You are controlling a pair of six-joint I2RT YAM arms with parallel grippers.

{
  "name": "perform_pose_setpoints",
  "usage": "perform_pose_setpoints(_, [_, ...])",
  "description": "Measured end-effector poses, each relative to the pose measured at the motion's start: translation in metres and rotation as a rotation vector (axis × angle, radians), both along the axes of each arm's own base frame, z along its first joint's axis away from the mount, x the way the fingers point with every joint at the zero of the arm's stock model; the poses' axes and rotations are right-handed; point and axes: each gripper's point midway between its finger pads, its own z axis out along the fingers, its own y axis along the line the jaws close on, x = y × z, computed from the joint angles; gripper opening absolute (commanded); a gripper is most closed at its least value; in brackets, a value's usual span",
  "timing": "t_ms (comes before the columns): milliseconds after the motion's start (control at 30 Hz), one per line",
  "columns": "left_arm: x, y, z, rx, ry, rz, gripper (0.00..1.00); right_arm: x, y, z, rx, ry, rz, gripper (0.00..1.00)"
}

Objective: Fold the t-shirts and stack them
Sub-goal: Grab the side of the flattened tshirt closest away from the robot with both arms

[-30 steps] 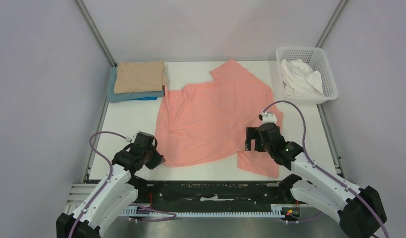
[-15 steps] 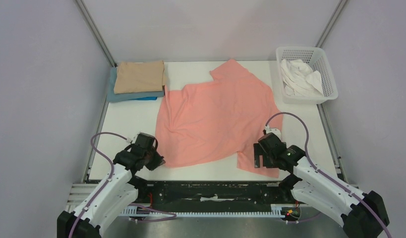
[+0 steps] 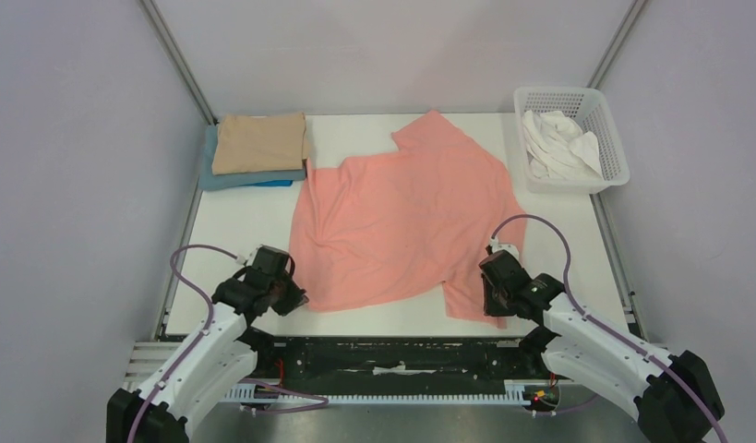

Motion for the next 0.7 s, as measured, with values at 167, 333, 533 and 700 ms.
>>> perform_pose_setpoints(167, [0.000,0.004,0.007,0.005,-0.034,0.010,0.02,-0.014,0.005,0.002,0.041,0.046,0.036,0.07])
perform_pose_setpoints(333, [0.000,0.006,0.016,-0.007,-0.084,0.016,0.02,-0.046,0.005,0.004,0.072,0.168,0.091,0.01])
perform_pose_setpoints(533, [-0.005,0.007,0.019,-0.014,-0.092,0.018,0.02,-0.078,0.005,0.009,0.117,0.277,0.136,0.00])
perform_pose_setpoints(700, [-0.008,0.007,0.025,-0.035,-0.122,0.020,0.02,-0.078,0.009,0.018,0.158,0.248,0.150,0.00])
